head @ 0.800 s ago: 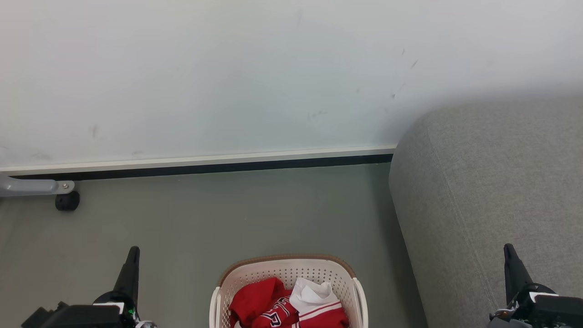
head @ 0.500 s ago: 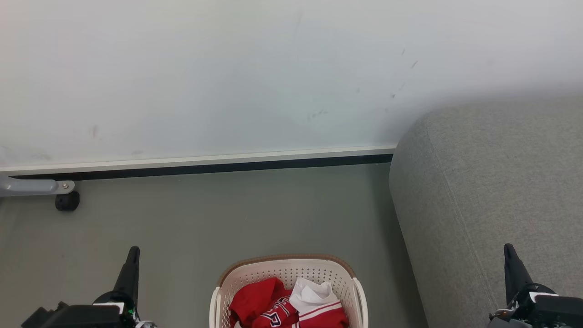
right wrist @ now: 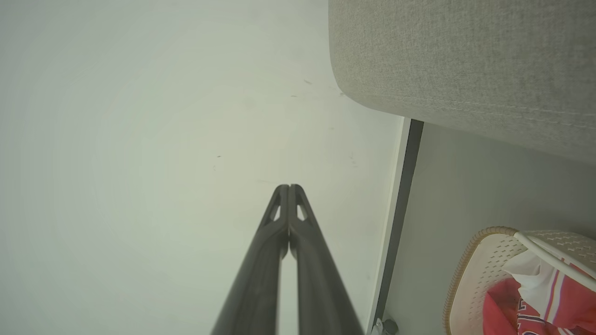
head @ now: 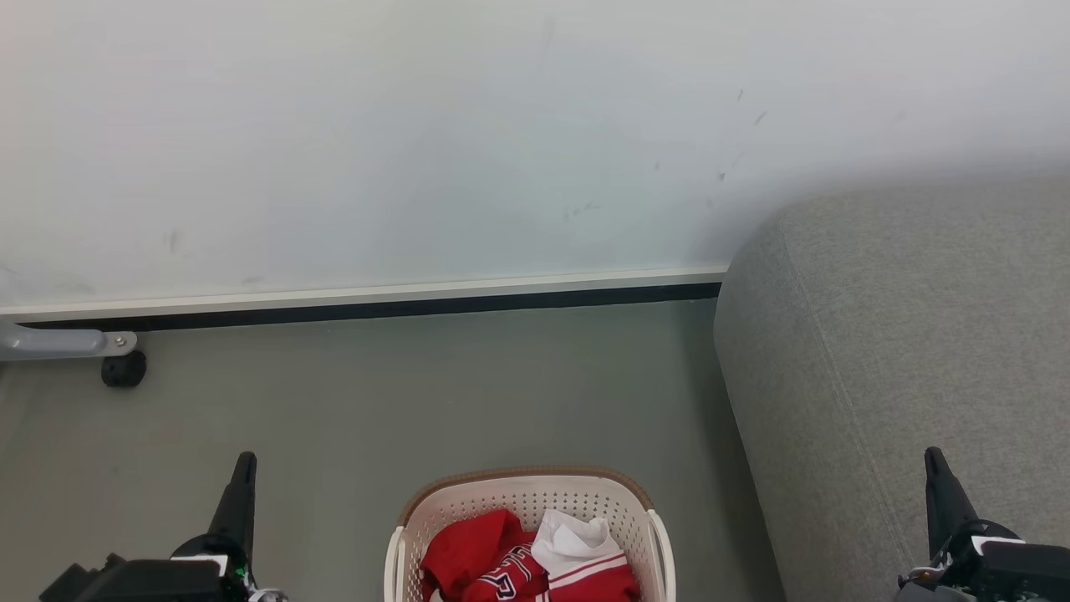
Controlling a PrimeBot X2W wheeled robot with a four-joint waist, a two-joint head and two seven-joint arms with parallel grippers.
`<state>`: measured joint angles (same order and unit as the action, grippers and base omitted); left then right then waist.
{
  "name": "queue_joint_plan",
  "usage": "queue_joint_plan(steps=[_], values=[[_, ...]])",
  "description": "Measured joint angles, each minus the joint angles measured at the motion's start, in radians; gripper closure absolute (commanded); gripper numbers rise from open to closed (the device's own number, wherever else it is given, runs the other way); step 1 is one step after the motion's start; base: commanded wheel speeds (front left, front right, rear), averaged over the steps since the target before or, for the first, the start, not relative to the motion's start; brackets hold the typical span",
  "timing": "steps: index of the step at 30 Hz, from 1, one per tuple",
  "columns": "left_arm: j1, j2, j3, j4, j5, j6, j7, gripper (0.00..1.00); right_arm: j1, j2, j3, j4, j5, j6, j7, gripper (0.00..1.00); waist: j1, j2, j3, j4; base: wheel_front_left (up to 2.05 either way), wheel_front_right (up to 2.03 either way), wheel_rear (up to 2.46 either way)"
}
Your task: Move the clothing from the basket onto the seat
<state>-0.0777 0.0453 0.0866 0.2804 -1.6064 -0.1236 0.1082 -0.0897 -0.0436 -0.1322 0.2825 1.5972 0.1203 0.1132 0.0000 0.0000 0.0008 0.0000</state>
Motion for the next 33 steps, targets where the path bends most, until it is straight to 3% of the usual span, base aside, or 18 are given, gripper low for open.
queue_joint_plan(steps=[33], values=[[0.000, 0.000, 0.000, 0.000, 0.000, 0.000, 0.000, 1.00, 0.000, 0.000, 0.000, 0.000, 0.000, 0.000, 0.000, 1.00, 0.0000, 0.0000, 0.000, 0.000, 0.00, 0.00, 0.00]])
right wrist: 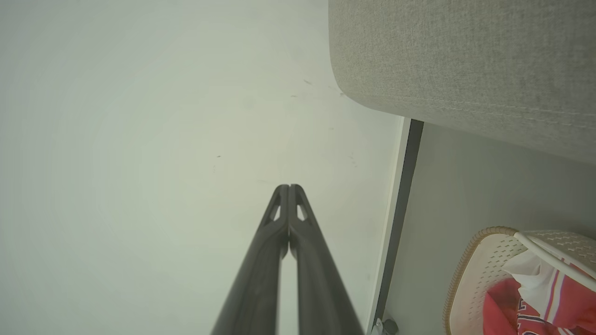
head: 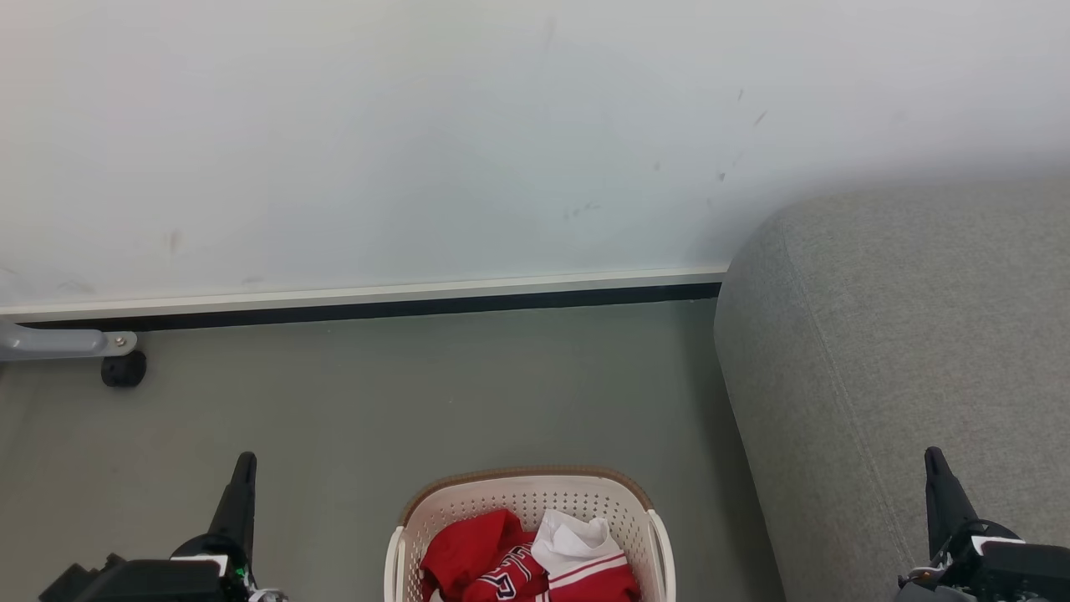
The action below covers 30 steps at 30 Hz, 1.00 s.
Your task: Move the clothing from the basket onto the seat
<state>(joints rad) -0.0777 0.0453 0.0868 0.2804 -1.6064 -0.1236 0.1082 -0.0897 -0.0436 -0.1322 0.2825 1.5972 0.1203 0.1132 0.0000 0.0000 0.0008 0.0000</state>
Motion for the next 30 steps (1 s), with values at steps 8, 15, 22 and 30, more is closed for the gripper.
queue_joint_plan(steps=[8, 15, 22, 30], values=[[0.000, 0.000, 0.000, 0.000, 0.000, 0.000, 0.000, 1.00, 0.000, 0.000, 0.000, 0.000, 0.000, 0.000, 0.000, 1.00, 0.0000, 0.0000, 0.000, 0.000, 0.00, 0.00, 0.00], [0.000, 0.000, 0.000, 0.000, 0.000, 0.000, 0.000, 1.00, 0.000, 0.000, 0.000, 0.000, 0.000, 0.000, 0.000, 1.00, 0.0000, 0.0000, 0.000, 0.000, 0.00, 0.00, 0.00], [0.000, 0.000, 0.000, 0.000, 0.000, 0.000, 0.000, 1.00, 0.000, 0.000, 0.000, 0.000, 0.000, 0.000, 0.000, 1.00, 0.0000, 0.0000, 0.000, 0.000, 0.00, 0.00, 0.00], [0.000, 0.000, 0.000, 0.000, 0.000, 0.000, 0.000, 1.00, 0.000, 0.000, 0.000, 0.000, 0.000, 0.000, 0.000, 1.00, 0.0000, 0.0001, 0.000, 0.000, 0.00, 0.00, 0.00]])
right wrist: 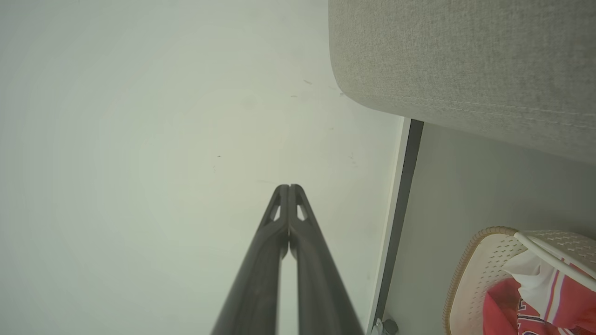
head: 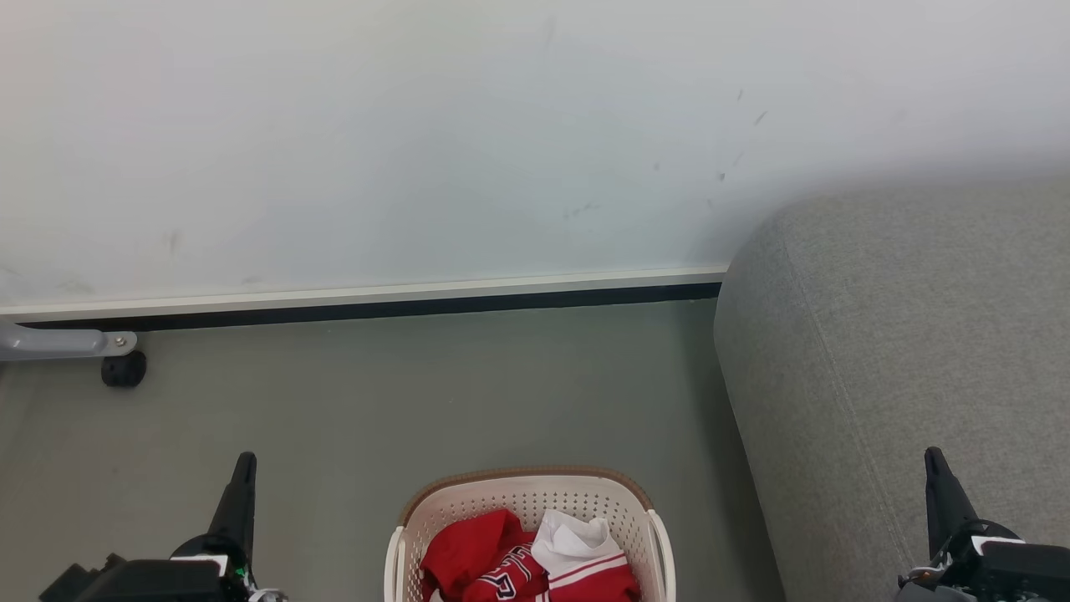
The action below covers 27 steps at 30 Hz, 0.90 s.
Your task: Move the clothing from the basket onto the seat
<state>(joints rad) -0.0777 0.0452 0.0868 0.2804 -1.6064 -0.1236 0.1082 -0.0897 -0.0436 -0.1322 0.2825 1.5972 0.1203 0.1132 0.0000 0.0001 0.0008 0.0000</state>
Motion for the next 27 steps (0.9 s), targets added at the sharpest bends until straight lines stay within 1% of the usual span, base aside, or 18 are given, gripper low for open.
queue_joint_plan(steps=[27], values=[[0.000, 0.000, 0.000, 0.000, 0.000, 0.000, 0.000, 1.00, 0.000, 0.000, 0.000, 0.000, 0.000, 0.000, 0.000, 1.00, 0.0000, 0.0000, 0.000, 0.000, 0.00, 0.00, 0.00]])
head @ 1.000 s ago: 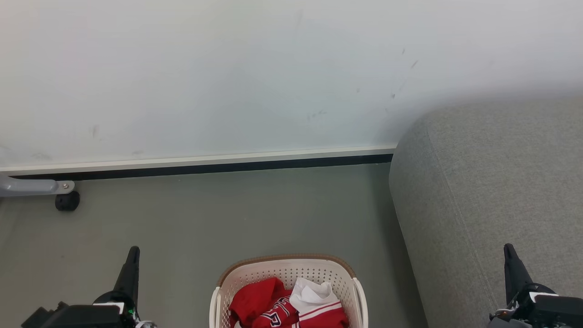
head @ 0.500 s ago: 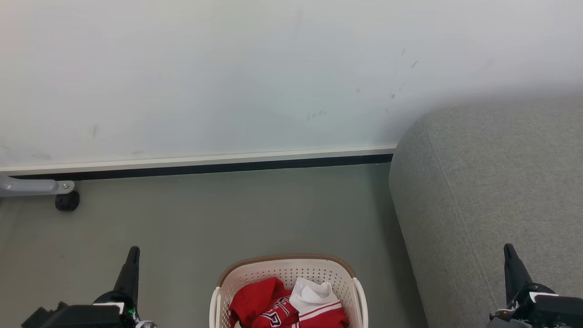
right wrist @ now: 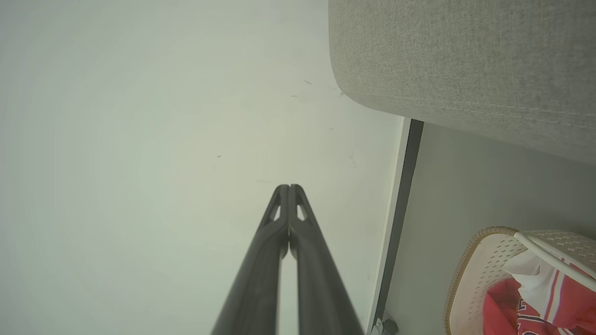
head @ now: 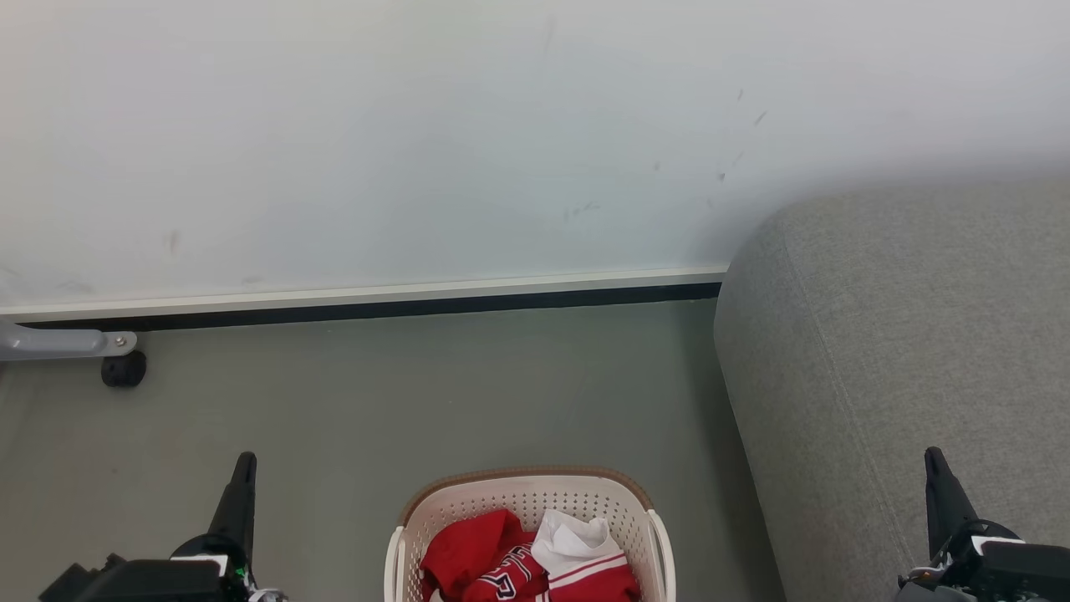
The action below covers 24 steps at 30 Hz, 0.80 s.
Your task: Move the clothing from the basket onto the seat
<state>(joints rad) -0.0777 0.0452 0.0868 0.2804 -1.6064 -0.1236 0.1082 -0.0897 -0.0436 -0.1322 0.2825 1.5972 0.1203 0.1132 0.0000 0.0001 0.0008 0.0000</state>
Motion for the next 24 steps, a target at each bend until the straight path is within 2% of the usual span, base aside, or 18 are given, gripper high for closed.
queue_joint_plan(steps=[24], values=[[0.000, 0.000, 0.000, 0.000, 0.000, 0.000, 0.000, 1.00, 0.000, 0.000, 0.000, 0.000, 0.000, 0.000, 0.000, 1.00, 0.0000, 0.0000, 0.000, 0.000, 0.00, 0.00, 0.00]])
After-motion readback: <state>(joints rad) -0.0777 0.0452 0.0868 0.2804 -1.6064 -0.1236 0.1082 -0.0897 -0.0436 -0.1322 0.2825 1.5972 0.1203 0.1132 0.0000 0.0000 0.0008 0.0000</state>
